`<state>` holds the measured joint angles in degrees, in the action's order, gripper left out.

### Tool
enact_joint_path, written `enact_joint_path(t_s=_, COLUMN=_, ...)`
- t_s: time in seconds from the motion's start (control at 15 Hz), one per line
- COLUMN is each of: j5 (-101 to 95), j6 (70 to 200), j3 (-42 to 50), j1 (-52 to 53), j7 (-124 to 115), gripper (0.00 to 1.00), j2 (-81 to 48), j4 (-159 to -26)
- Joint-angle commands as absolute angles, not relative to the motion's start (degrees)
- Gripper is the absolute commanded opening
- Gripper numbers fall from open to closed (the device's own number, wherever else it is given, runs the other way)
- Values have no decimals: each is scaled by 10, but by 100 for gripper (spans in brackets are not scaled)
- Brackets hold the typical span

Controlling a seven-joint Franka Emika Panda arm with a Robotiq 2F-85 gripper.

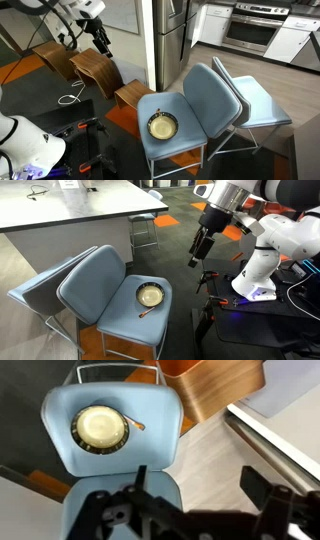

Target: Put the marker in the bowl

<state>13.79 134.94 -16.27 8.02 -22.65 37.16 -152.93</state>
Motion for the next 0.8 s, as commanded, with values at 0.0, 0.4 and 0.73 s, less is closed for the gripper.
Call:
enact_joint_path(t_s=0.0, j5=134, j6=1349, j3=-159, j1=84, j7=-229, gripper=100, j2=371, j4=-1529)
enact_joint_path(t_s=0.4, j5=117, j6=1355, j3=-162, j1=75, j7=-220, gripper=100, j2=351, j4=-1517)
enact_joint_path(t_s=0.73, j5=36, j6=1366, j3=-153, j1=65, j7=-135, gripper=100, j2=234, j4=-1450)
